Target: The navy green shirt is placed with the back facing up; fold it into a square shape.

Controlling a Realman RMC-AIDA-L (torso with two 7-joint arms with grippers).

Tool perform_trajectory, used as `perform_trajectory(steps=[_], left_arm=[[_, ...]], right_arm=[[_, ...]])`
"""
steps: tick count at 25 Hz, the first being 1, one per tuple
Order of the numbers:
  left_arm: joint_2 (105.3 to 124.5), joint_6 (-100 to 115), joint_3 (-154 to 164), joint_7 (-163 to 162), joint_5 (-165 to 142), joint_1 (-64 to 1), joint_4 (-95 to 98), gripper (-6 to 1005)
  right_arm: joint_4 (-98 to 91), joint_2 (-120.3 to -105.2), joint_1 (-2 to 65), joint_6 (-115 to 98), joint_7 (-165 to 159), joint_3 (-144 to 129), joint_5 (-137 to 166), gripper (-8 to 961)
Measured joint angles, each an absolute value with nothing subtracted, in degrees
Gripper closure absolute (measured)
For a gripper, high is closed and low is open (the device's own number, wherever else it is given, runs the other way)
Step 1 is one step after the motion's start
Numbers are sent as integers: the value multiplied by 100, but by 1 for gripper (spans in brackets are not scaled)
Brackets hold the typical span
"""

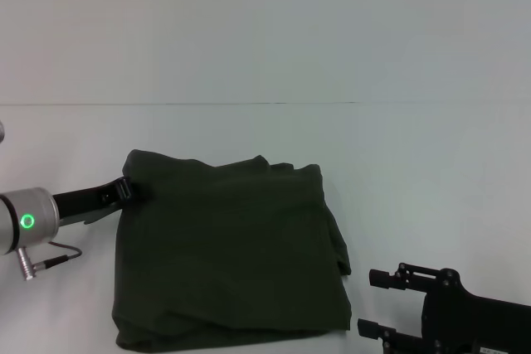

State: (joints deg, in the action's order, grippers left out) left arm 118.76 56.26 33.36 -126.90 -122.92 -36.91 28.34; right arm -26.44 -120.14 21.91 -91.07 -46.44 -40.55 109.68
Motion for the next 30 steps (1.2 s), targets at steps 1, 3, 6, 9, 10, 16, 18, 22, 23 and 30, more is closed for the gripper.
perform_trajectory(steps=[1,3,6,9,10,16,18,22,23,30], left_arm=[[11879,5625,3333,-12675,-12278,-3690,2826,883],[11882,5622,3331,-12637,-12270,-3690,2824,870],[11915,5620,3328,-12412,-12198,-3685,2832,850],[11937,5585,3329,-12229,-12114,-3689,2837,830],[11938,5565,3334,-12219,-12112,-3691,2839,823],[11908,5545,3323,-12010,-12110,-3603,2942,784],[11894,5692,3320,-11792,-12054,-3461,3144,681],[11930,6225,3314,-11271,-11656,-3037,3674,460],[11920,6483,3312,-11036,-11479,-2918,3787,419],[11886,9212,3321,-9040,-11076,-2336,4262,114]], right_arm=[[-2644,-12014,2202,-9105,-4644,-4064,10968,288],[-2638,-12014,2218,-9102,-4646,-4074,10968,288],[-2585,-12013,2245,-9091,-4645,-4078,10969,287],[-2566,-12011,2250,-9080,-4639,-4078,10969,287],[-2554,-12012,2251,-9080,-4636,-4078,10969,286],[-2515,-12014,2268,-9092,-4626,-4047,10969,286],[-2507,-12014,2268,-9097,-4625,-4025,10956,285],[-2455,-12014,2268,-9100,-4624,-4016,10829,285],[-2440,-12014,2268,-9100,-4623,-4016,10767,285],[-2362,-12014,2287,-9104,-4657,-4041,10424,284]])
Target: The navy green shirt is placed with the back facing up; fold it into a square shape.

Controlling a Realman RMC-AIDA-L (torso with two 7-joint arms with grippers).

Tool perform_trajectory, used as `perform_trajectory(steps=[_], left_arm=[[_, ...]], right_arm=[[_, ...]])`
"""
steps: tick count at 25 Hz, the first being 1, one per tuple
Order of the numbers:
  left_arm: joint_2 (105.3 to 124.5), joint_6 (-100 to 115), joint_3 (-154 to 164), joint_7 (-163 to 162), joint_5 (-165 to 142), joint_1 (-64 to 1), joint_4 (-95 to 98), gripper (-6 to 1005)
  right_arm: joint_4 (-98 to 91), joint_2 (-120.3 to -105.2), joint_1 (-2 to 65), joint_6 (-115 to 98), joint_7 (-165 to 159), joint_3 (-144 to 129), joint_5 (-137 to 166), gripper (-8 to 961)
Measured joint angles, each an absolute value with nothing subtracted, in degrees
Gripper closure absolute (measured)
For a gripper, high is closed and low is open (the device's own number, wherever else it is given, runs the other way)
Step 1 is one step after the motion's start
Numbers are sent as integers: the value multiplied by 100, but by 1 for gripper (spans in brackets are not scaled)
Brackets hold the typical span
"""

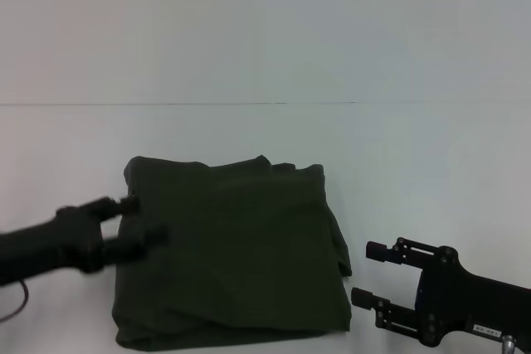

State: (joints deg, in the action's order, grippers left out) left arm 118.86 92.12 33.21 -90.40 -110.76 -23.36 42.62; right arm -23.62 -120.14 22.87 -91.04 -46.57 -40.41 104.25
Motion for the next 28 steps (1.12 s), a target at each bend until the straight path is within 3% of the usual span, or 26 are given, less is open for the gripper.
perform_trajectory(steps=[6,14,28], left_arm=[[12168,10498,3303,-7131,-11040,-1600,4531,90],[12230,10496,3324,-6553,-11422,-1119,4379,91],[12234,10241,3333,-6560,-11864,-1204,4139,90]], right_arm=[[-2210,-12014,2244,-9088,-4584,-4068,10459,263],[-1924,-12011,1938,-9044,-4009,-4120,10481,69],[-1792,-11996,1738,-8684,-3869,-4170,10555,34]])
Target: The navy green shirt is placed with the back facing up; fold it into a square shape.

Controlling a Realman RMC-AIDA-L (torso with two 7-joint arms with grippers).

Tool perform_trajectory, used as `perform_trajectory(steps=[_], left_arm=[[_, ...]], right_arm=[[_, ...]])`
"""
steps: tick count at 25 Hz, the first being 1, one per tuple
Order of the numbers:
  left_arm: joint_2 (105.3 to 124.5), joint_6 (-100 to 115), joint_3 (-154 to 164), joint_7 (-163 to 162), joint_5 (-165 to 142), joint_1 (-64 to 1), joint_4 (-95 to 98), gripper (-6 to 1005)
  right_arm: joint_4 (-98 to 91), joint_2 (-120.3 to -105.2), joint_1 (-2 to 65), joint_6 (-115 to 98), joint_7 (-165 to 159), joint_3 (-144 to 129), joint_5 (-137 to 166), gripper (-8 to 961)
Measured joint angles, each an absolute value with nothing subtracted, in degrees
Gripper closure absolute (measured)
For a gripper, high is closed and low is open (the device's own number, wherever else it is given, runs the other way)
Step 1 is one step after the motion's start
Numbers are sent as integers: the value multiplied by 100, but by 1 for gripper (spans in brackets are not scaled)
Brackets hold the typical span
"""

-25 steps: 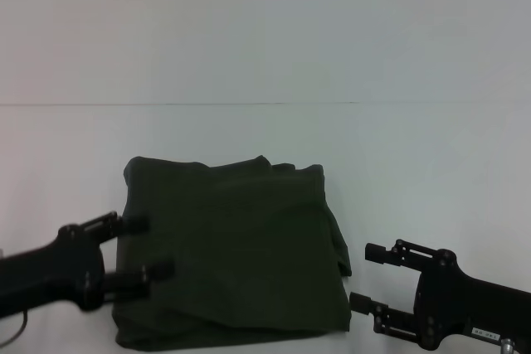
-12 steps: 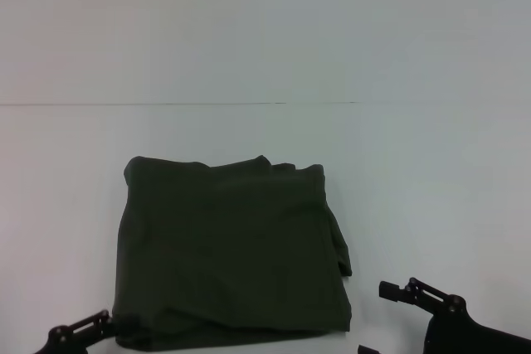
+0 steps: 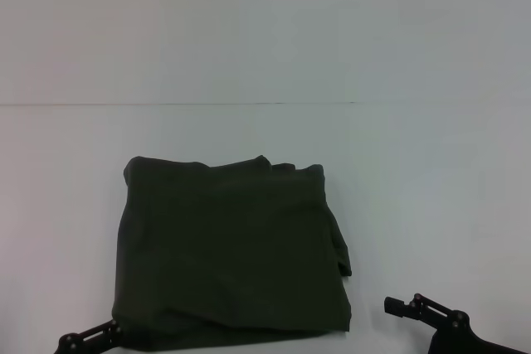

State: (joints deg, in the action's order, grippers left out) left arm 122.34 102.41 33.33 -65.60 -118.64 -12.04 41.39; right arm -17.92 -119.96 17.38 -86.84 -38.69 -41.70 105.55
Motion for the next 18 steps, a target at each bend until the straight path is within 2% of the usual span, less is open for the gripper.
perform_trajectory(steps=[18], left_arm=[[12219,10203,2716,-6525,-11821,-1269,4119,91]], right_arm=[[-1784,-12005,1825,-8674,-3870,-4131,10522,34]])
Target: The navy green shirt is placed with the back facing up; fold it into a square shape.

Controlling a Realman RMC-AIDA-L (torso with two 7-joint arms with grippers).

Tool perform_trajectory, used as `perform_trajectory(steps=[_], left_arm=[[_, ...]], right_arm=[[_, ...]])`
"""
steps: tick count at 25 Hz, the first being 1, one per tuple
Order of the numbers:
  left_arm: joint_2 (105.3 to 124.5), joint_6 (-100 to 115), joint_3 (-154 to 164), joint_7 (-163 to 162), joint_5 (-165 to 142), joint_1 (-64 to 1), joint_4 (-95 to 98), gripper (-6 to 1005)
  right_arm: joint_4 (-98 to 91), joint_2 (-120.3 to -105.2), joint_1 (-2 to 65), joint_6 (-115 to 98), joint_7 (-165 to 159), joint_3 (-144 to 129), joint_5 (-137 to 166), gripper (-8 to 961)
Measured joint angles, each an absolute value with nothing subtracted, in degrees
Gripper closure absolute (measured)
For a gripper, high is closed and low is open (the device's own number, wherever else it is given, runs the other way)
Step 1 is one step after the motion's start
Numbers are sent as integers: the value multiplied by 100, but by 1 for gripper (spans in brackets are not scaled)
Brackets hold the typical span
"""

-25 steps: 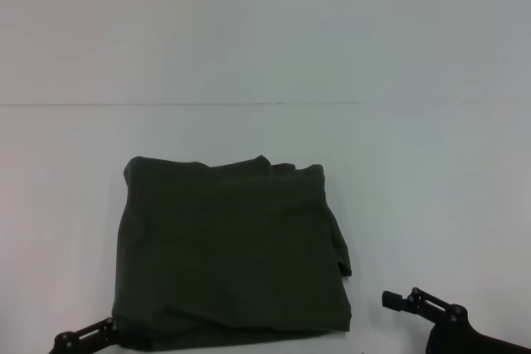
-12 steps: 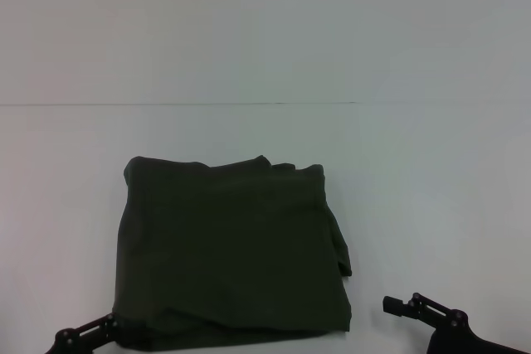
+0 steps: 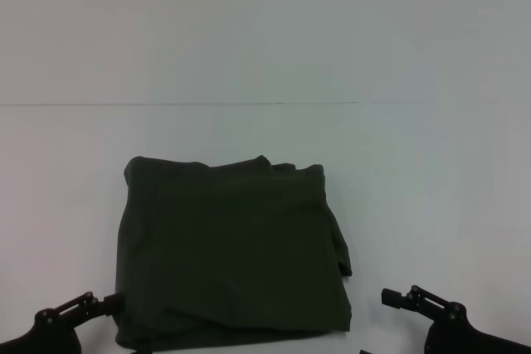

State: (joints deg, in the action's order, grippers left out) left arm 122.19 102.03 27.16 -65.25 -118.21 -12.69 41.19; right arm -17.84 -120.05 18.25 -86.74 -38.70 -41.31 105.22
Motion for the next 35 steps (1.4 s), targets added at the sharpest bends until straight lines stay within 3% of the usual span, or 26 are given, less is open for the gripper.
perform_trajectory(steps=[35], left_arm=[[12241,10281,2695,-6529,-11830,-1345,3993,90]], right_arm=[[-1822,-11996,1828,-8829,-3929,-4007,10493,34]])
